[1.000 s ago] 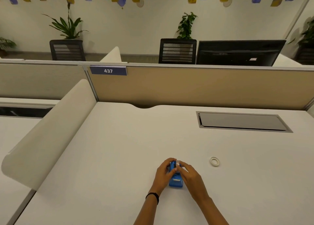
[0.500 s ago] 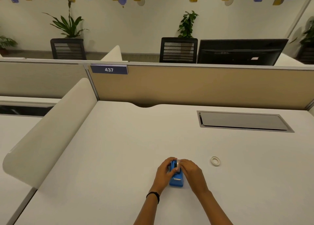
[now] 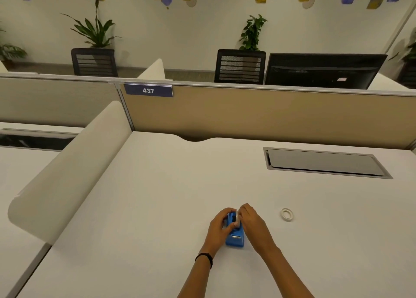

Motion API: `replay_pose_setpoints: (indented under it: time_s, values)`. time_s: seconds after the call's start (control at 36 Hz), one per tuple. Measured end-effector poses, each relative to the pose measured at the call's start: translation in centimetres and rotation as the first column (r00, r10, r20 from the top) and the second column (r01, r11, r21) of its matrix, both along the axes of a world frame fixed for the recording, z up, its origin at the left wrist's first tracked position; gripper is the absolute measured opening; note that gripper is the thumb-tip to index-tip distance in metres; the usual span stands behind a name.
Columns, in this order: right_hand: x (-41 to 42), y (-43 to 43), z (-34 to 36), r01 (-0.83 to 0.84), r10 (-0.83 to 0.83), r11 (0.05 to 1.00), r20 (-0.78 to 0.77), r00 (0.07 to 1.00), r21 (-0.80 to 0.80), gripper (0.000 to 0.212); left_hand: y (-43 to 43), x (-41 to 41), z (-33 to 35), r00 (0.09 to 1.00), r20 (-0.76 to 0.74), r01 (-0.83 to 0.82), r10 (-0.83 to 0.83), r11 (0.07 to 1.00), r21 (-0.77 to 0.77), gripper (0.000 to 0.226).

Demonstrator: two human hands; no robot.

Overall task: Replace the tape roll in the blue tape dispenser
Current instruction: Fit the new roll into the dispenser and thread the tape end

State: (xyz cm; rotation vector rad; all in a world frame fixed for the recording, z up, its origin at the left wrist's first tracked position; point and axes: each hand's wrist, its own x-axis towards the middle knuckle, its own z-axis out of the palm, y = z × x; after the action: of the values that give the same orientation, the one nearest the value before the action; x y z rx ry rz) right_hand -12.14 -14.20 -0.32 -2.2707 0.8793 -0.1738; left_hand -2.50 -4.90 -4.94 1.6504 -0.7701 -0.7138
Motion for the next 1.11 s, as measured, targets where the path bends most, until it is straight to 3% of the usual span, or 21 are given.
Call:
replay_pose_setpoints:
  time_s: [0.06, 0.08, 0.14, 0.17, 0.19, 0.22, 0.25, 0.28, 0.31, 0.47, 0.67, 0.83, 1.11]
  values:
    - [0.2, -0.1, 0.0, -0.066, 0.066, 0.991, -0.005, 0.998, -0.12, 0.03, 0.0, 0.0, 0.0, 1.0, 0.0, 0.001, -0.001, 1.0, 0.002, 0.035]
    - [-0.2, 0.2, 0.8, -0.132, 0.129, 0.975, -0.03, 0.991, -0.181, 0.046, 0.0, 0.0, 0.0, 1.0, -0.002, 0.002, -0.002, 1.0, 0.002, 0.034]
    - [-0.7, 0.2, 1.2, -0.077, 0.086, 0.99, 0.065, 0.994, -0.119, 0.124, 0.0, 0.0, 0.0, 1.0, -0.008, 0.005, -0.005, 1.0, 0.002, 0.033]
    - [-0.8, -0.1, 0.9, -0.134, 0.14, 0.986, 0.057, 0.989, -0.097, 0.137, 0.0, 0.0, 0.0, 1.0, -0.01, 0.006, -0.006, 1.0, 0.001, 0.032]
    - [-0.9, -0.1, 1.2, -0.158, 0.167, 0.972, 0.041, 0.985, -0.175, 0.117, 0.1, 0.0, 0.0, 1.0, -0.013, 0.005, -0.005, 1.0, 0.0, 0.032]
    - [-0.7, -0.1, 1.9, -0.155, 0.153, 0.97, -0.025, 0.988, -0.189, 0.074, 0.1, 0.0, 0.0, 1.0, -0.016, 0.005, -0.005, 1.0, -0.001, 0.032]
    - [-0.5, -0.1, 2.5, -0.163, 0.158, 0.984, -0.073, 0.985, -0.07, 0.038, 0.1, 0.0, -0.1, 1.0, -0.019, 0.006, -0.006, 1.0, -0.001, 0.032]
    - [0.0, -0.7, 2.3, -0.174, 0.168, 0.982, -0.095, 0.981, -0.068, 0.021, 0.1, 0.1, -0.2, 1.0, -0.02, 0.007, -0.007, 1.0, 0.001, 0.033]
    - [0.3, -1.0, 2.3, -0.186, 0.175, 0.978, -0.114, 0.978, -0.09, 0.016, 0.0, 0.1, -0.1, 1.0, -0.019, 0.007, -0.007, 1.0, 0.004, 0.032]
    - [1.7, -1.7, 2.9, -0.282, 0.224, 0.941, -0.283, 0.933, -0.185, 0.017, 0.1, 0.1, -0.1, 0.999, 0.024, 0.025, -0.026, 0.999, 0.022, 0.034]
    - [3.0, -2.1, 3.2, -0.321, 0.242, 0.933, -0.377, 0.894, -0.163, 0.02, -0.1, 0.3, -0.2, 0.992, 0.105, 0.069, -0.075, 0.996, 0.06, 0.037]
    - [3.4, -2.5, 3.4, -0.33, 0.254, 0.93, -0.366, 0.895, -0.162, 0.022, -0.2, 0.4, -0.6, 0.993, 0.104, 0.054, -0.06, 0.997, 0.059, 0.031]
    - [2.4, -2.6, 3.7, -0.29, 0.248, 0.946, -0.257, 0.934, -0.144, 0.019, -0.3, 0.6, -0.4, 0.99, 0.121, 0.065, -0.073, 0.995, 0.07, 0.038]
